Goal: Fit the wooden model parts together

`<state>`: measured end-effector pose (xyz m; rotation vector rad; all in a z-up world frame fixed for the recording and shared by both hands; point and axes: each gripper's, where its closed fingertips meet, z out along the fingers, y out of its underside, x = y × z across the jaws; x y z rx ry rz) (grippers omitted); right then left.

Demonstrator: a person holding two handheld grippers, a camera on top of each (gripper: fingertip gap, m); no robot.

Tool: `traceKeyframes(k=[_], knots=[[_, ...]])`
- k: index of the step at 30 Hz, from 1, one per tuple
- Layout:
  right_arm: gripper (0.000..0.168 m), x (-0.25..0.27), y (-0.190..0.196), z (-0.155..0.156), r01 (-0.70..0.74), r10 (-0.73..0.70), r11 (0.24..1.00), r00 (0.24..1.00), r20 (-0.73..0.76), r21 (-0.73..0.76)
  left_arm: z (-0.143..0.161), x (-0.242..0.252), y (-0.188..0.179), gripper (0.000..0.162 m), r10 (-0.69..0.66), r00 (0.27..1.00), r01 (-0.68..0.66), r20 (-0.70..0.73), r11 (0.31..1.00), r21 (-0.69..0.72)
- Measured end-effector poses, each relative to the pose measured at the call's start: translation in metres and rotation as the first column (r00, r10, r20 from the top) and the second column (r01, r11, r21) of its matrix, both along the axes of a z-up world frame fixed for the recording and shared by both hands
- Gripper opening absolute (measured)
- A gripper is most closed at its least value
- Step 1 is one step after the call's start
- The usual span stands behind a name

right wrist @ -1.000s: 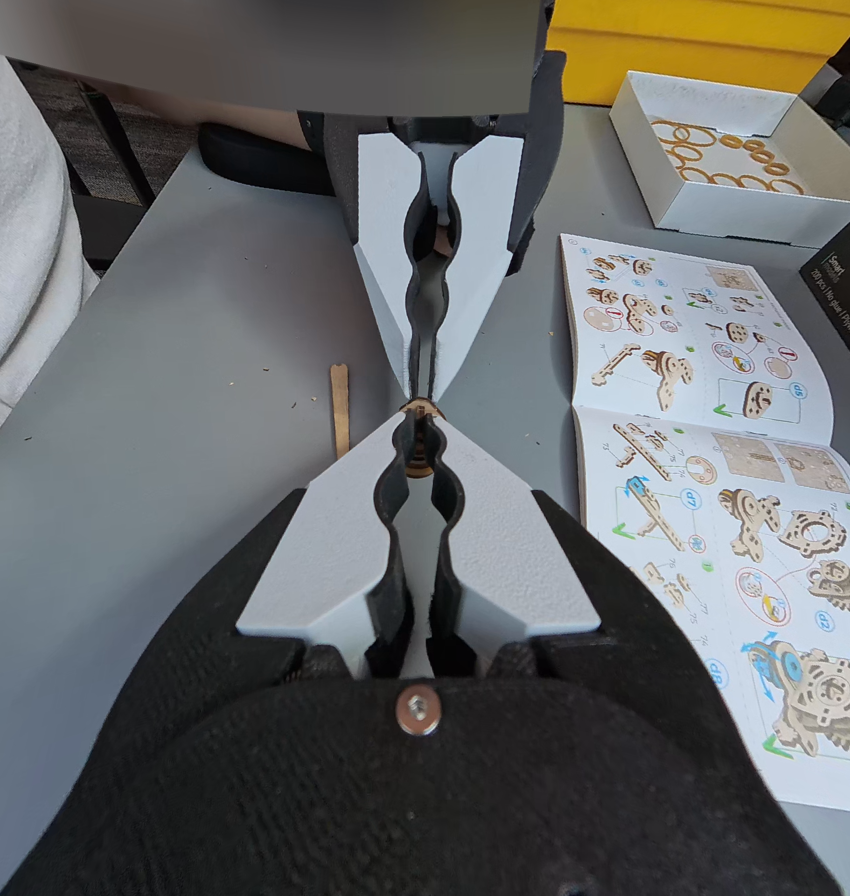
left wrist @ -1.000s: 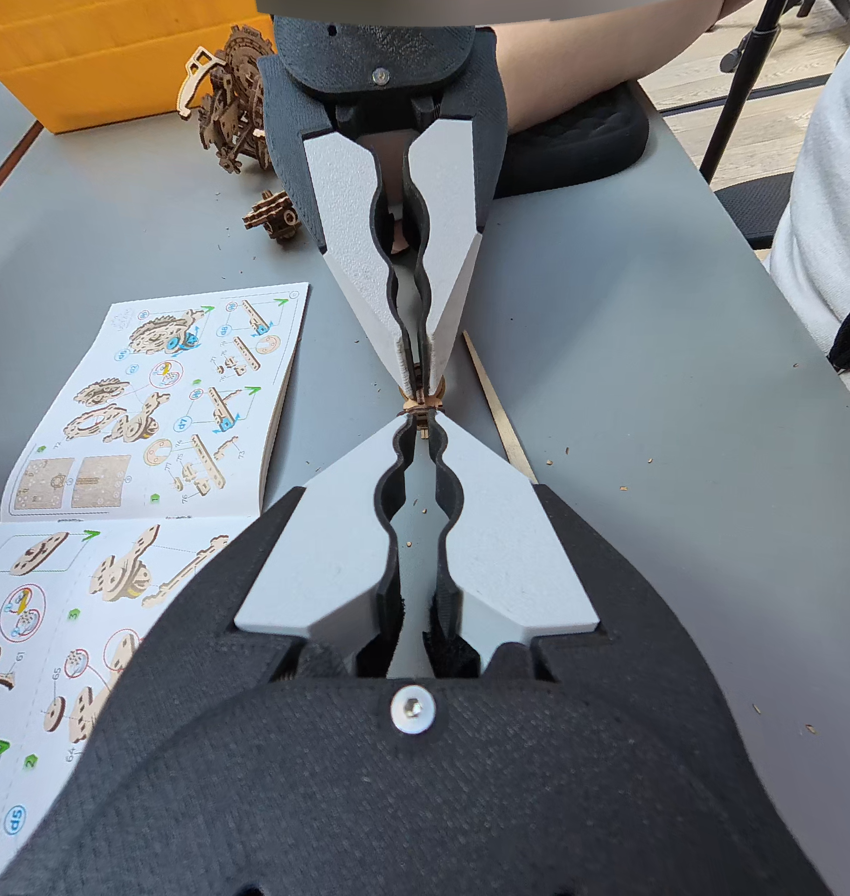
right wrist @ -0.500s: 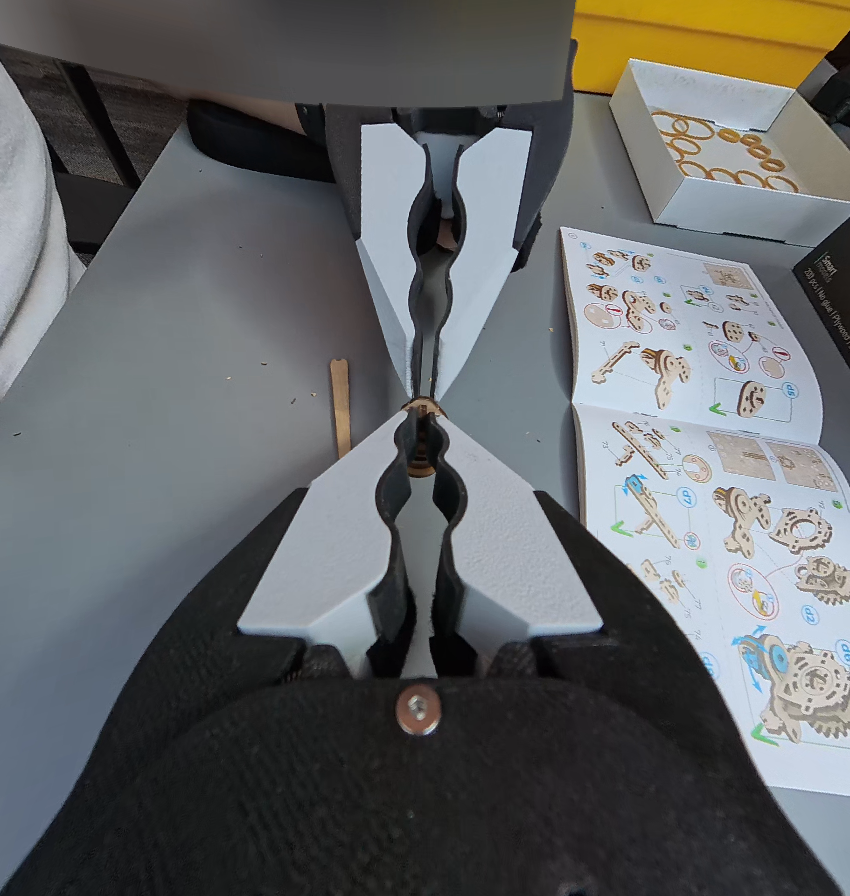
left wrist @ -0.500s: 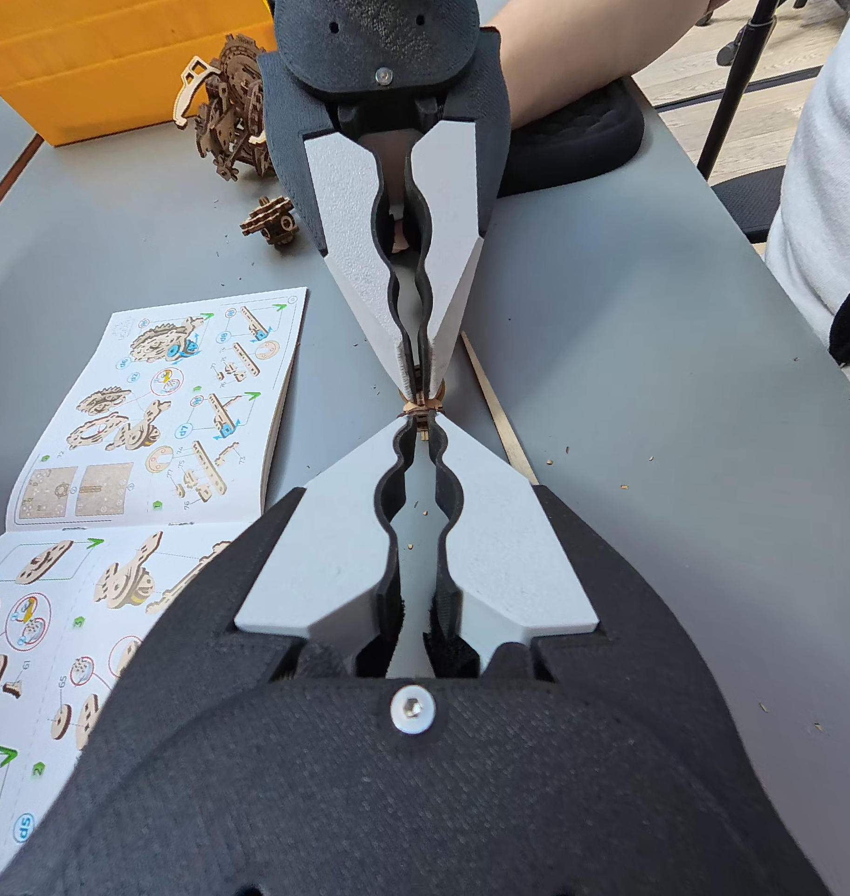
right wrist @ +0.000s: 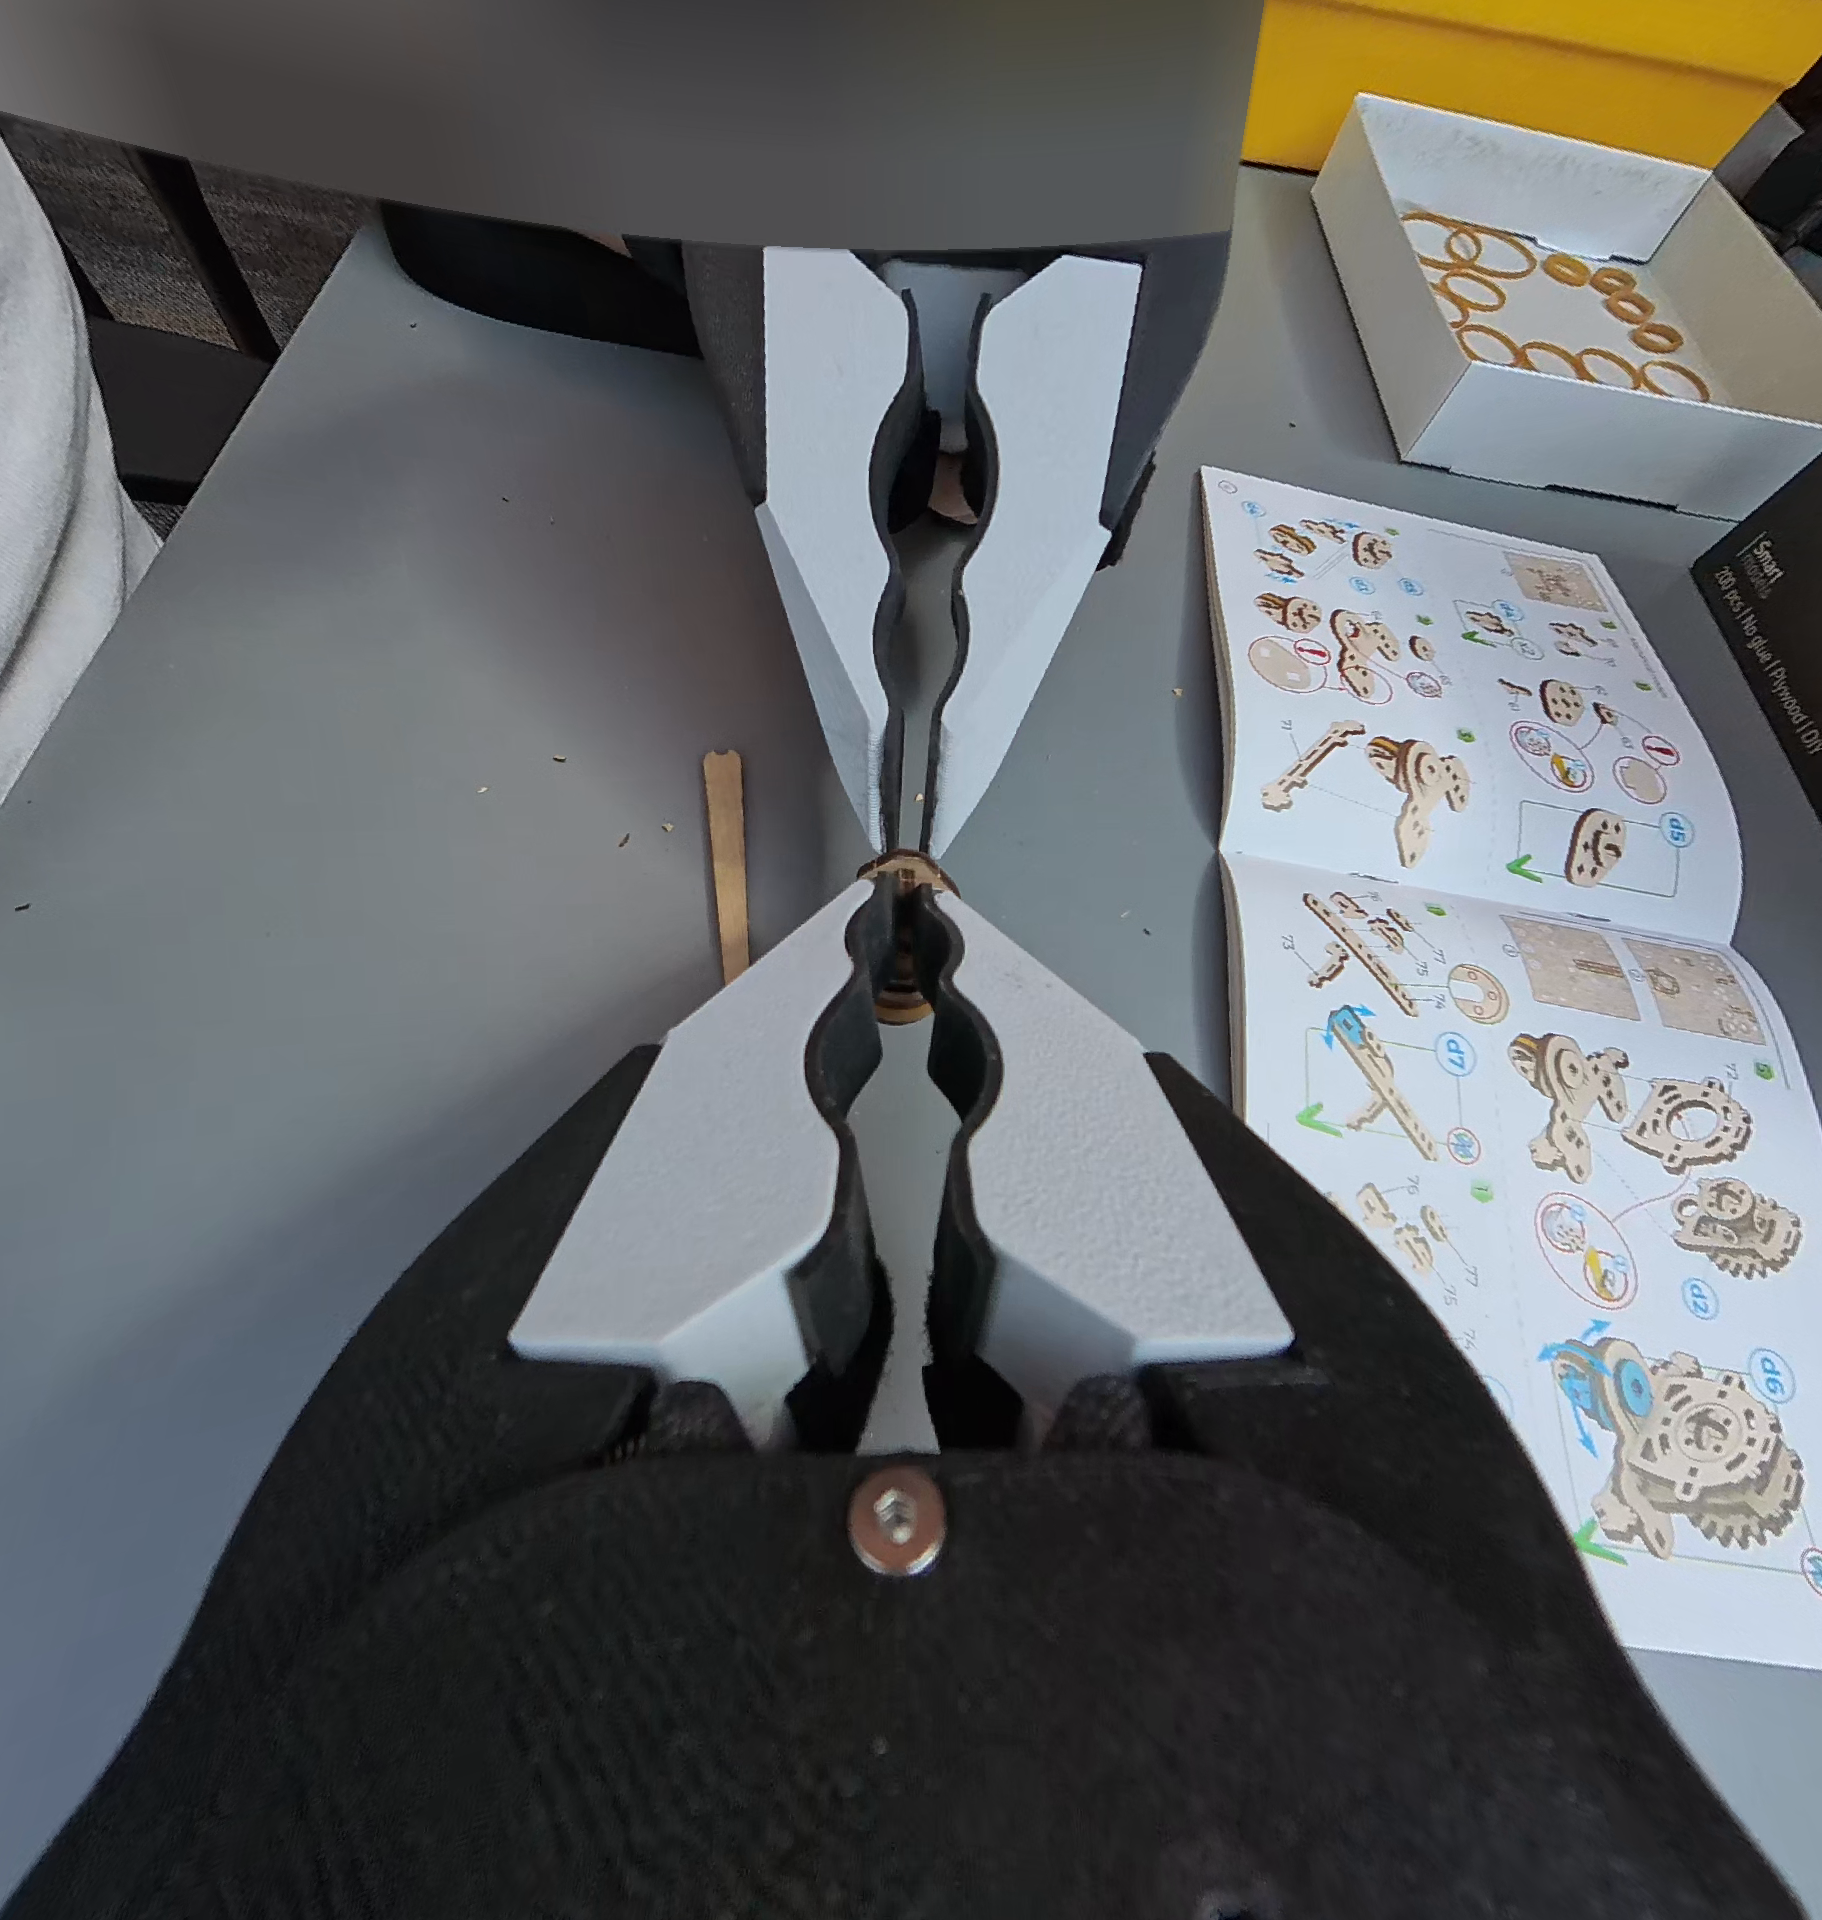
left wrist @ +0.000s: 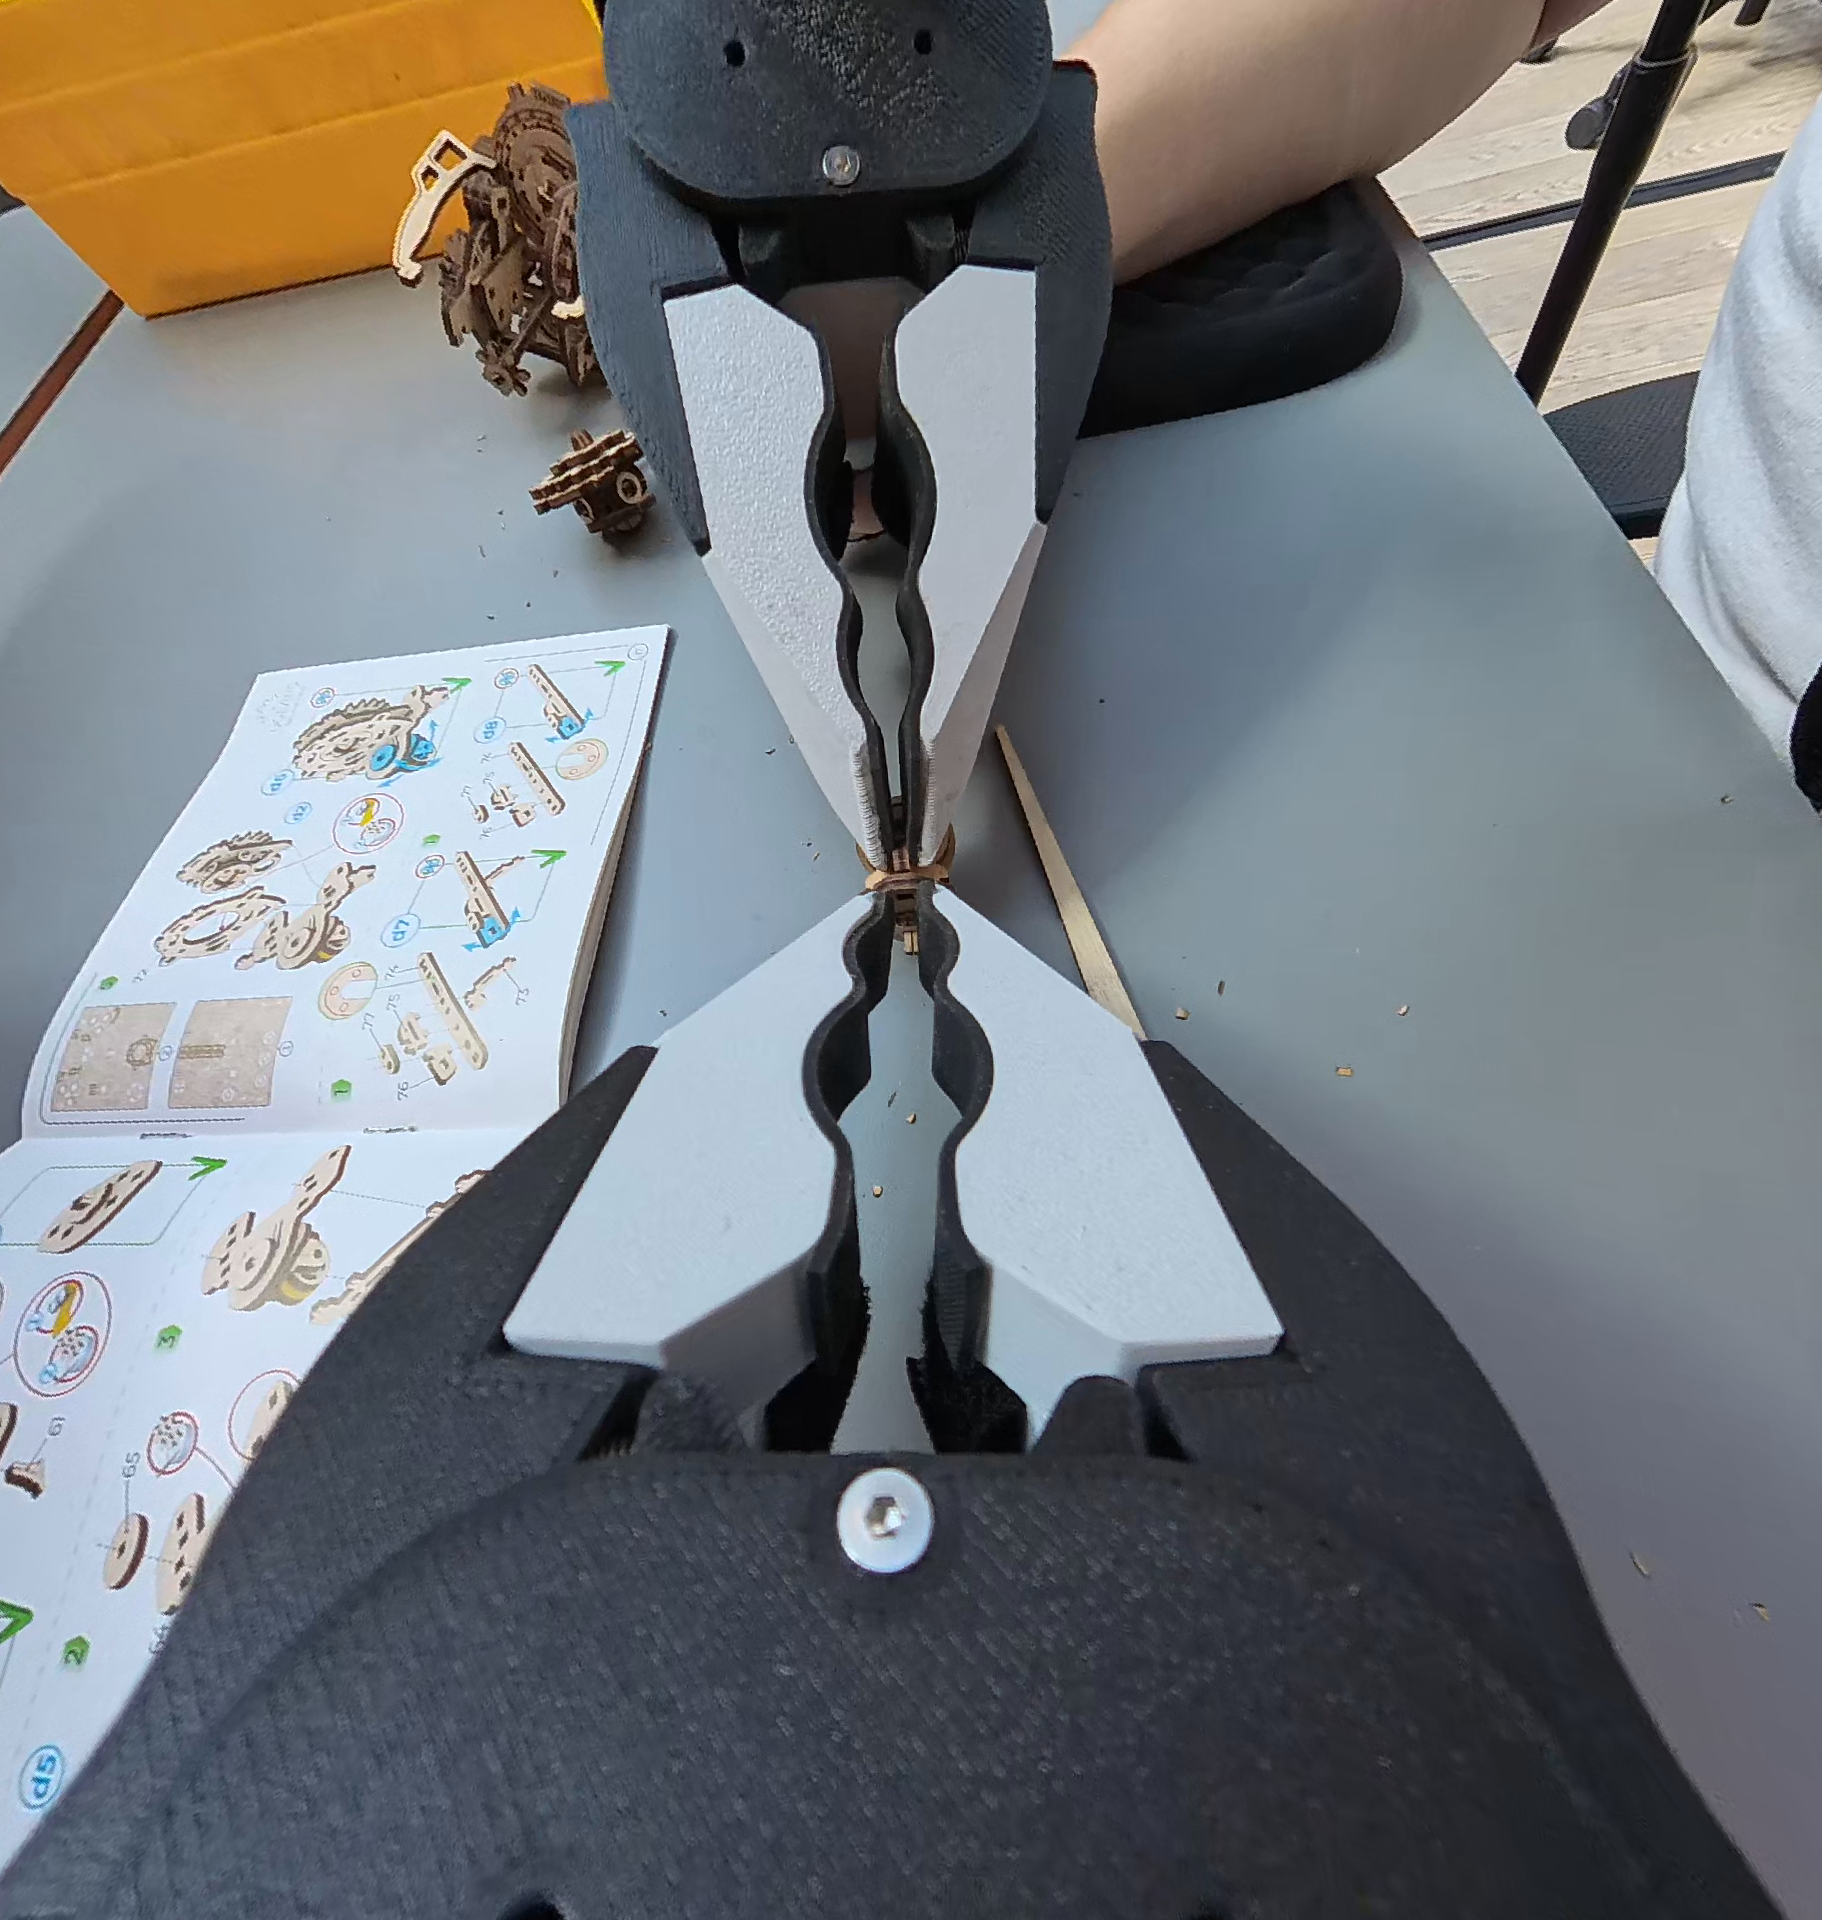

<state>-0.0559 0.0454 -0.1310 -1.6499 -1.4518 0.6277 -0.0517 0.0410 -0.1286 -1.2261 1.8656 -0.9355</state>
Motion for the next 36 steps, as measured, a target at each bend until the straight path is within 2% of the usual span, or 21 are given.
traceKeyframes(k=[20,25,30,32,36], knots=[[0.002,-0.0013,-0.0016,0.0002,-0.006,0.006,1.0,1.0,0.001,0.013,-0.0001,0.0002,-0.0017,0.001,0.008,1.0,-0.007,-0.016,0.999,0.032],[0.002,-0.0059,-0.0015,0.0007,-0.015,0.015,1.0,1.0,-0.012,0.006,-0.002,-0.0061,-0.0004,0.001,-0.024,0.999,0.023,-0.039,0.999,-0.035],[0.003,-0.0052,0.0007,0.0015,-0.018,0.018,1.0,0.999,-0.032,0.005,-0.002,-0.0058,0.0007,0.002,-0.019,1.0,0.019,-0.024,0.999,-0.029],[0.002,-0.0055,0.0,0.0017,-0.025,0.025,0.999,0.999,-0.03,0.023,-0.0006,-0.005,0.0038,0.011,-0.002,1.0,0.001,-0.02,0.999,-0.043],[0.002,-0.0052,0.0009,0.0021,-0.025,0.026,0.999,0.999,-0.036,0.029,-0.0005,-0.0053,0.0015,0.006,-0.017,1.0,0.016,-0.018,0.999,-0.049]])
